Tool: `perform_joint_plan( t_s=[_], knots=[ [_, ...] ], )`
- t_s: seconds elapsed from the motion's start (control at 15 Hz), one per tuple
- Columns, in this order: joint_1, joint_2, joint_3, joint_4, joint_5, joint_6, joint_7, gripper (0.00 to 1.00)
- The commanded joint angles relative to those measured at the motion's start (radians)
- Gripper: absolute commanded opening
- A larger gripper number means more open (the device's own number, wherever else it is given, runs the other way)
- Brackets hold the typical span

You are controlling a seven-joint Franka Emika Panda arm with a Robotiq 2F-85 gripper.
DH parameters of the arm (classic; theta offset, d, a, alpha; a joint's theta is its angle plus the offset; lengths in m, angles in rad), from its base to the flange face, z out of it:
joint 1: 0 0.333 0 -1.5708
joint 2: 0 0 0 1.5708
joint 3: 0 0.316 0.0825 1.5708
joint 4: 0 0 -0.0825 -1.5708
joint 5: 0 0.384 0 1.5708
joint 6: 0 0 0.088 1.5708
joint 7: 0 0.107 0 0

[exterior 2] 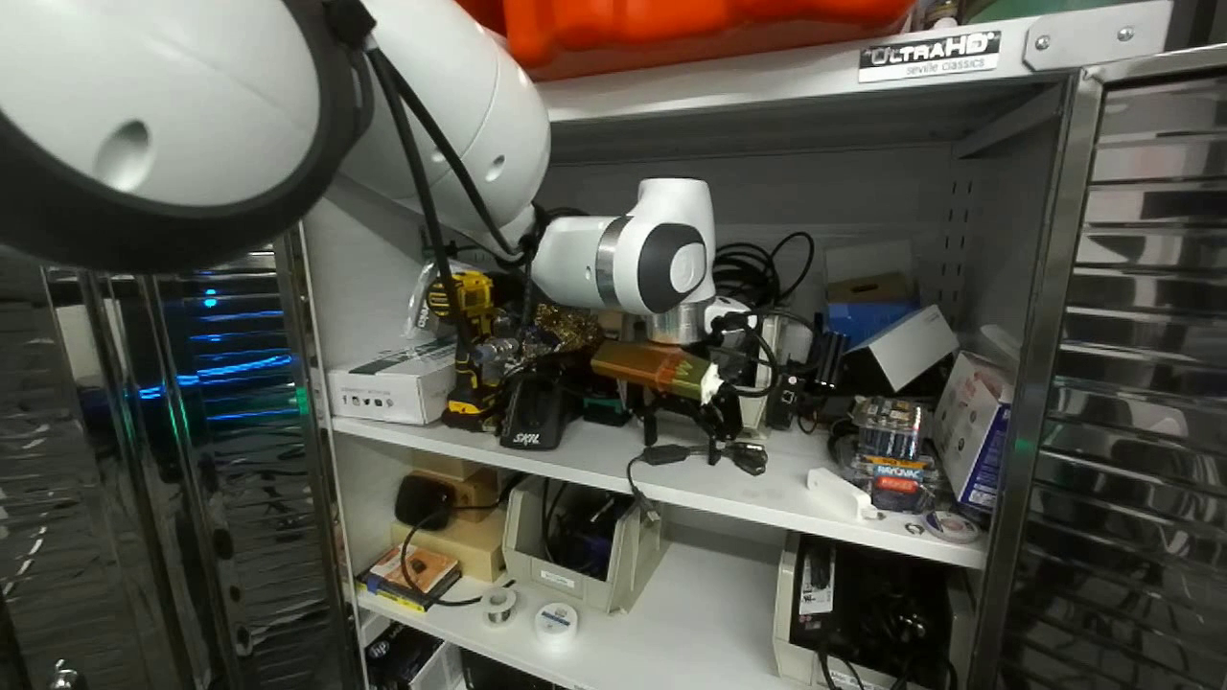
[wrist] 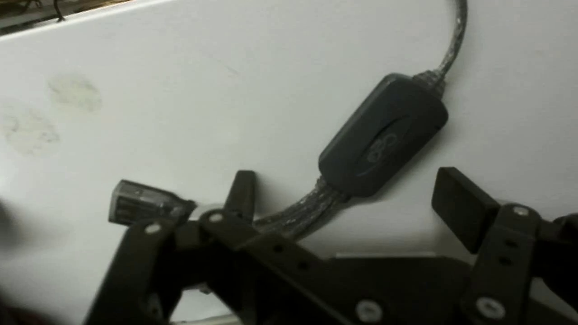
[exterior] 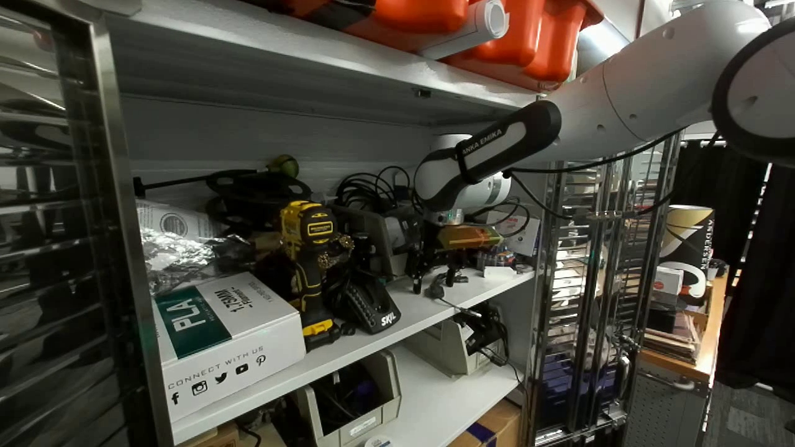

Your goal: Pick up the black cable and put it in the box

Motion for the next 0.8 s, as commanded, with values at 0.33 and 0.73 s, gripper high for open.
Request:
perform_joint_plan(
  t_s=[0.33, 0.73],
  knots=[
    [-0.013, -0.047, 0.026, -0.039, 0.034, -0.076, -0.052, 0.72],
    [-0.001, -0.091, 0.020, -0.087, 0.029, -0.090, -0.019, 0.27]
  ],
)
